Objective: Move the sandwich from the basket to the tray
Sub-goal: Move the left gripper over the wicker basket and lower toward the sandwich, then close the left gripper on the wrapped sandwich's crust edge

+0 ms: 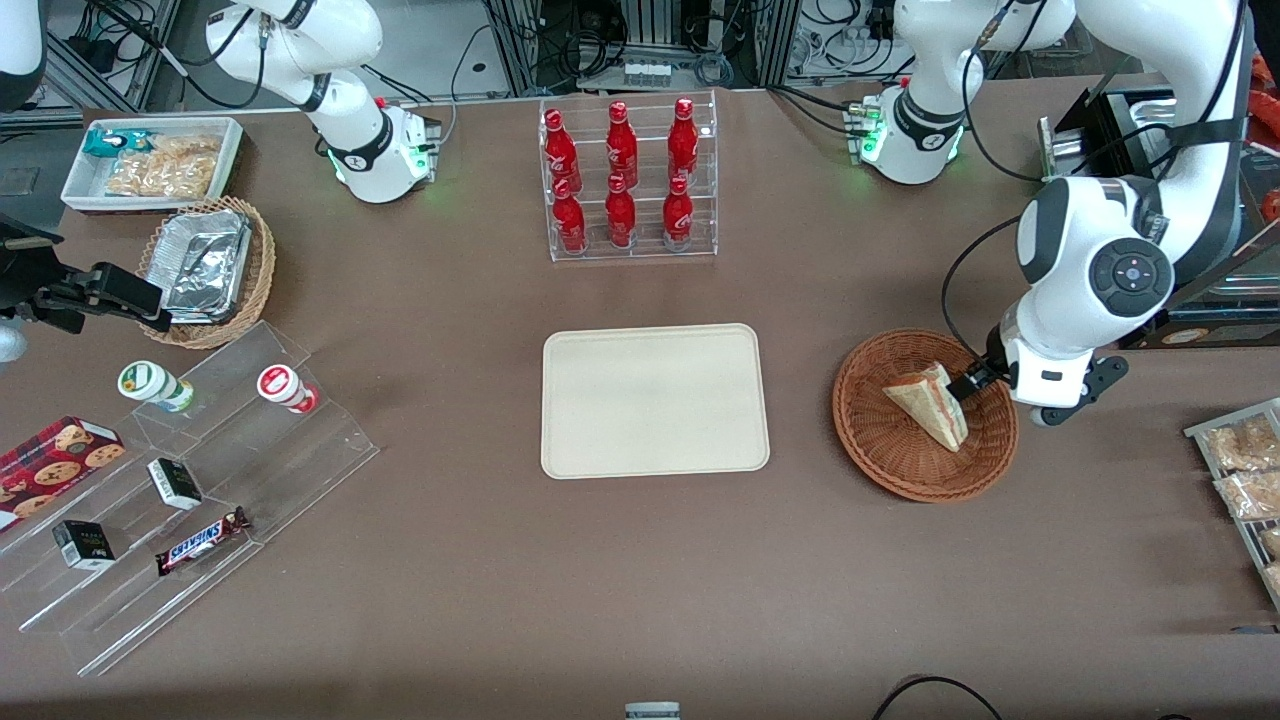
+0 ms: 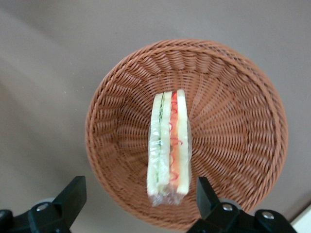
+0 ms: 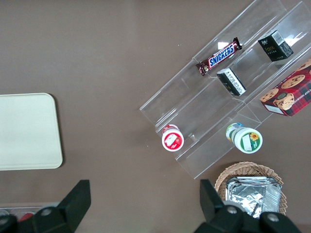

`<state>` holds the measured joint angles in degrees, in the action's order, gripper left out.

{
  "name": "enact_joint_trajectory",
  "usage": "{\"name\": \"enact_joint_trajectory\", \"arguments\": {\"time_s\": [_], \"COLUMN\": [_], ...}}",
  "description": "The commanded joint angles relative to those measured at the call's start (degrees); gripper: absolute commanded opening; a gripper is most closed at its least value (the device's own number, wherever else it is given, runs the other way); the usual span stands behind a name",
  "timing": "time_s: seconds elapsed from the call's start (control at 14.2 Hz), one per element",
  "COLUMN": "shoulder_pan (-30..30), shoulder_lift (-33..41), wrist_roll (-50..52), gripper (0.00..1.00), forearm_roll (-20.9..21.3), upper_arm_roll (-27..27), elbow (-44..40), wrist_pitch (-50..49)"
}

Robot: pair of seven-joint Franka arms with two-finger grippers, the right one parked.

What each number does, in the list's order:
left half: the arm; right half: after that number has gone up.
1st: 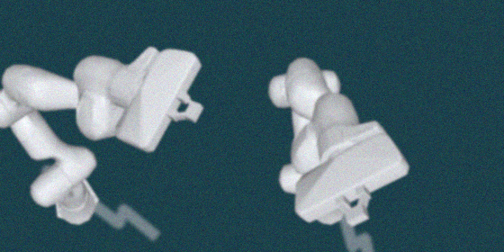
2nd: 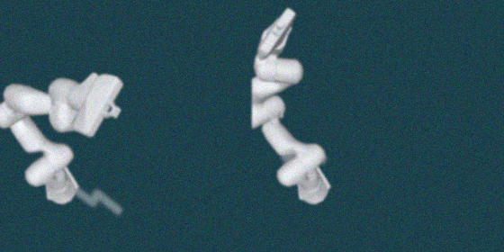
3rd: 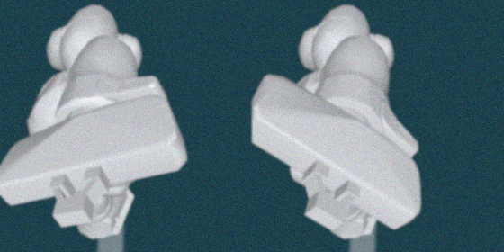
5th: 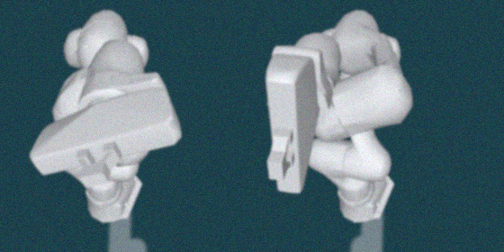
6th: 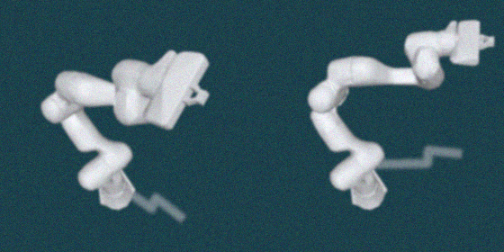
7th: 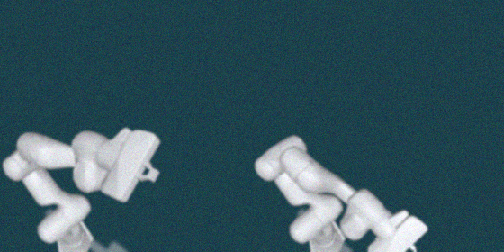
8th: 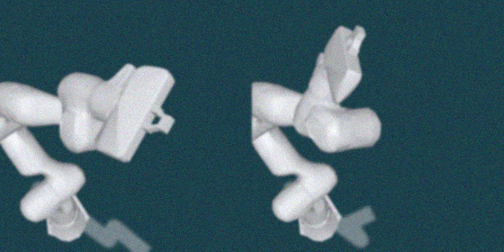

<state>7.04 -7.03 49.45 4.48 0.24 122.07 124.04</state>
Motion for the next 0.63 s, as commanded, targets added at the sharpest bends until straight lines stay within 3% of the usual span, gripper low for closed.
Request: {"name": "enact_joint_trajectory", "arguments": {"time_s": [0.0,0.56], "shoulder_pan": [0.3,2.1], "shoulder_lift": [2.1,1.1], "wrist_roll": [8.5,14.6], "gripper": [1.0,1.0], "forearm_roll": [1.0,0.9], "upper_arm_roll": [0.3,0.3], "elbow": [5.5,10.3], "wrist_pitch": [5.1,14.7]}}
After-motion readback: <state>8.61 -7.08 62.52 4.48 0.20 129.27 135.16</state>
